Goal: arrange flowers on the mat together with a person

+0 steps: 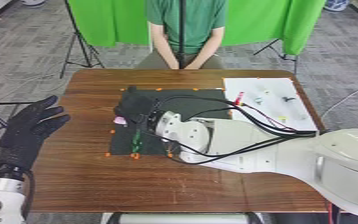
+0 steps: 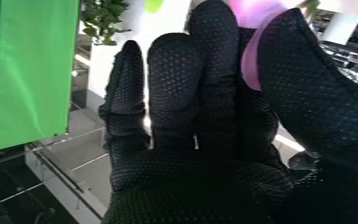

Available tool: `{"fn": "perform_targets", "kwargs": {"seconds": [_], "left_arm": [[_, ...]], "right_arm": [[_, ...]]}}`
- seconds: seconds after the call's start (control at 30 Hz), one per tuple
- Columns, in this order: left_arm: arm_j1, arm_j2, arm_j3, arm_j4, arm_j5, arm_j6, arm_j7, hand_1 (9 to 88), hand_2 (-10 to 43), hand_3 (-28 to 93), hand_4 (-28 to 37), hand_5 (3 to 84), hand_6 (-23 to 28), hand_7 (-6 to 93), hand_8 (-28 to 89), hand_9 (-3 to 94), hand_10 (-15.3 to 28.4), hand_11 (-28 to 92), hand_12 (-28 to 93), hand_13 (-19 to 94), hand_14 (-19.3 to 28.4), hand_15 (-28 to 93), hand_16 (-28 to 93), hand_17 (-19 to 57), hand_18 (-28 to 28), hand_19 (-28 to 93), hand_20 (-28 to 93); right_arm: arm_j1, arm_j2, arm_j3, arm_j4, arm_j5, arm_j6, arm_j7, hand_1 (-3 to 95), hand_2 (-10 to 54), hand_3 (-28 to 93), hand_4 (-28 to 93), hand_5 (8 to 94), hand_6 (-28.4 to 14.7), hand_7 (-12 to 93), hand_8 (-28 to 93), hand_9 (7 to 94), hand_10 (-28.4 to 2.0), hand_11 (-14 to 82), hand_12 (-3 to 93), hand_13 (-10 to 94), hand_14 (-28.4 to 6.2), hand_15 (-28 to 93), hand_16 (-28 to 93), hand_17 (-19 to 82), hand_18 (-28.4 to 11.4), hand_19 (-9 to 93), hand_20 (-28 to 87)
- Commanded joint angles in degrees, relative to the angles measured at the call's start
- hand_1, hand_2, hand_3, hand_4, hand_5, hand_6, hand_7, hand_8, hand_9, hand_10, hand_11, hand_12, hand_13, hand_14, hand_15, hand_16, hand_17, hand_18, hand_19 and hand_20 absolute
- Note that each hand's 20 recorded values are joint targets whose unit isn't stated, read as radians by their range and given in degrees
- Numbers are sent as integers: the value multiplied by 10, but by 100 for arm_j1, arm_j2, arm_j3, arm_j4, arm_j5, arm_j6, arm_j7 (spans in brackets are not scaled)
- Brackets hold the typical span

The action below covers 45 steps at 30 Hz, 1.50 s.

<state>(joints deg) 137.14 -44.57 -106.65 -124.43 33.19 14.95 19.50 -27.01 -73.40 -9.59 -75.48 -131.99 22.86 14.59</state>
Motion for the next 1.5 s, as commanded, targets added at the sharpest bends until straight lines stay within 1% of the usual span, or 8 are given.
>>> {"fn": "perform_targets", "kwargs": {"seconds": [0.03,0.37,0.53,0.7,0.83,1.07,1.17,1.5], "left_arm": [[54,-22,25,29,-24,-25,-21,283,8,704,-257,378,26,253,-113,343,146,325,152,312,183,431,-17,-33,228,511,86],[170,-93,-14,-20,-35,15,44,283,8,703,-257,378,26,253,-111,343,146,327,154,314,183,432,-15,-34,229,511,84],[256,-237,-17,-91,22,-5,37,283,8,703,-258,378,26,253,-112,343,146,327,153,313,183,432,-15,-34,229,511,83],[223,-359,47,-79,6,-31,-9,284,8,706,-257,376,26,248,-111,341,146,320,152,312,182,423,-16,-34,228,511,83],[278,-458,34,-115,13,-2,-11,285,9,705,-257,375,27,241,-107,341,144,312,154,312,181,416,-12,-34,228,510,83],[281,-539,1,-145,79,-63,3,285,9,704,-254,374,26,236,-102,340,143,306,157,311,182,410,-8,-33,227,509,83],[174,-569,89,-91,61,-102,26,284,9,703,-253,373,26,234,-102,340,143,305,158,312,181,409,-7,-33,227,508,84],[78,-661,192,-40,106,-169,-43,283,9,699,-251,372,26,231,-99,339,142,302,160,311,180,404,-2,-34,227,507,86]], "right_arm": [[26,34,112,-135,-95,-126,-55,396,-95,865,-283,609,41,536,-3,729,-64,269,551,614,-62,679,356,248,-162,691,436],[-286,307,688,-478,-282,-469,-315,384,-95,865,-283,598,37,531,-4,714,-67,282,533,603,-67,692,320,242,-164,685,433],[-1701,1186,2735,-1679,-139,-1424,-971,369,-94,857,-282,581,24,507,1,676,-79,346,469,585,-74,690,297,235,-164,678,424],[-3426,2033,5245,-2622,1177,-2320,-1681,321,-12,865,-240,560,7,418,-6,634,-95,365,400,553,-84,620,257,216,-172,644,395],[-4828,2518,7332,-2965,2791,-3200,-2499,257,55,890,-204,526,-4,341,-155,535,-120,339,280,483,-99,532,227,199,-184,619,368],[-7326,2901,9977,-3590,4821,-2817,-2275,233,58,896,-194,494,-25,274,-143,492,-145,260,250,447,-112,440,204,201,-194,581,334],[-8248,2731,10744,-3794,5914,-2443,-2237,220,58,898,-192,499,-24,259,-139,496,-144,242,246,444,-119,408,206,196,-197,561,317],[-9775,1837,11741,-4169,7467,-2340,-2283,208,40,910,-186,514,-26,231,-124,508,-147,224,246,444,-128,396,224,179,-205,559,314]]}}
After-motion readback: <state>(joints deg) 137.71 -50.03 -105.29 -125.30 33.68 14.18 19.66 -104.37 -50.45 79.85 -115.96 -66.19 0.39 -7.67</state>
